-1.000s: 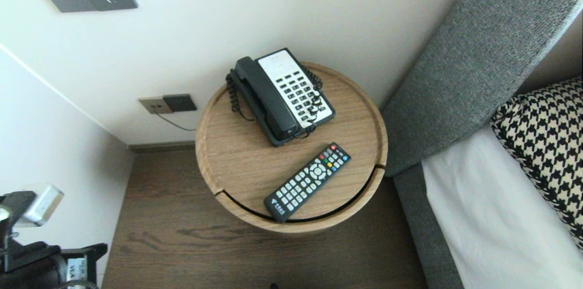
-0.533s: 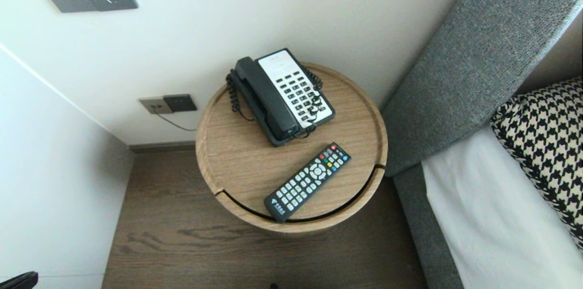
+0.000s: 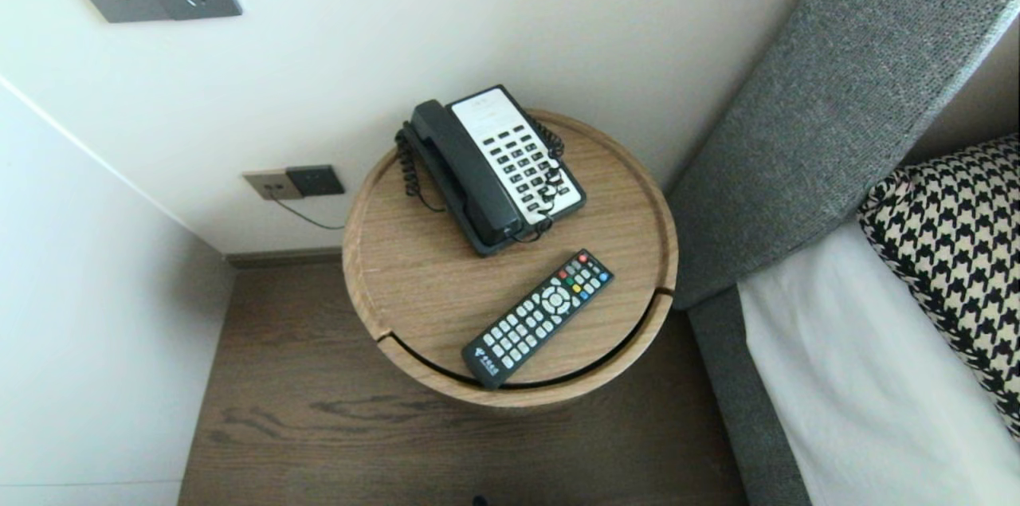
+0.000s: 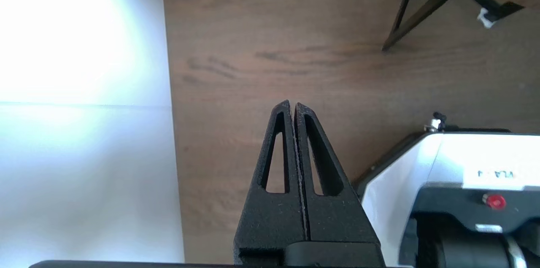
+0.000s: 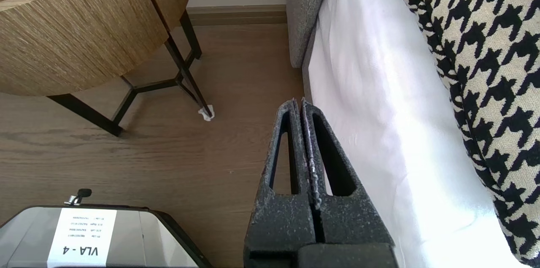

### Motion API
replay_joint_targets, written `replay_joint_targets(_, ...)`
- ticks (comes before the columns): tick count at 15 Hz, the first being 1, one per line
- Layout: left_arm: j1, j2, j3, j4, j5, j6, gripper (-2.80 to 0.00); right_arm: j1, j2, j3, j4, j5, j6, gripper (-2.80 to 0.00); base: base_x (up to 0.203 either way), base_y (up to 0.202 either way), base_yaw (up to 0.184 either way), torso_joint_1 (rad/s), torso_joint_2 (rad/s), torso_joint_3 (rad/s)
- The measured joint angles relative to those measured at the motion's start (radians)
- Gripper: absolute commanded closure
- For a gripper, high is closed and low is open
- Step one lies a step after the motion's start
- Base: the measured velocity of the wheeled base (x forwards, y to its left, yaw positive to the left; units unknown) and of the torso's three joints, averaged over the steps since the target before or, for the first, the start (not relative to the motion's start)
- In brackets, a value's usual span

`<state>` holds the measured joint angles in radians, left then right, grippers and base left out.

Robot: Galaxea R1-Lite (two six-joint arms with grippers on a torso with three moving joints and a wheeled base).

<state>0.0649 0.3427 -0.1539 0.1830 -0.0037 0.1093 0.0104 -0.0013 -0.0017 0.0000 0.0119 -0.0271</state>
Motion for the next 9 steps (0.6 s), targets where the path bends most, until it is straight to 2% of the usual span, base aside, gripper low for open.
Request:
replay_joint_targets(1, -0.001, -0.023, 0.038, -0.043, 0.016, 0.001, 0.0, 0.0, 0.0, 0.0, 0.0, 0.0, 0.0, 0.0, 0.0, 0.0, 0.0, 0.0, 0.0, 0.0)
replay_joint_targets(4, -0.001, -0.058, 0.133, -0.286, 0.091, 0.033, 0.0, 0.0, 0.0, 0.0, 0.0, 0.0, 0.0, 0.0, 0.0, 0.0, 0.0, 0.0, 0.0, 0.0)
replay_joint_targets(9, -0.061, -0.1, 0.153, -0.319, 0.106, 0.041, 0.0, 0.0, 0.0, 0.0, 0.0, 0.0, 0.0, 0.0, 0.0, 0.0, 0.0, 0.0, 0.0, 0.0)
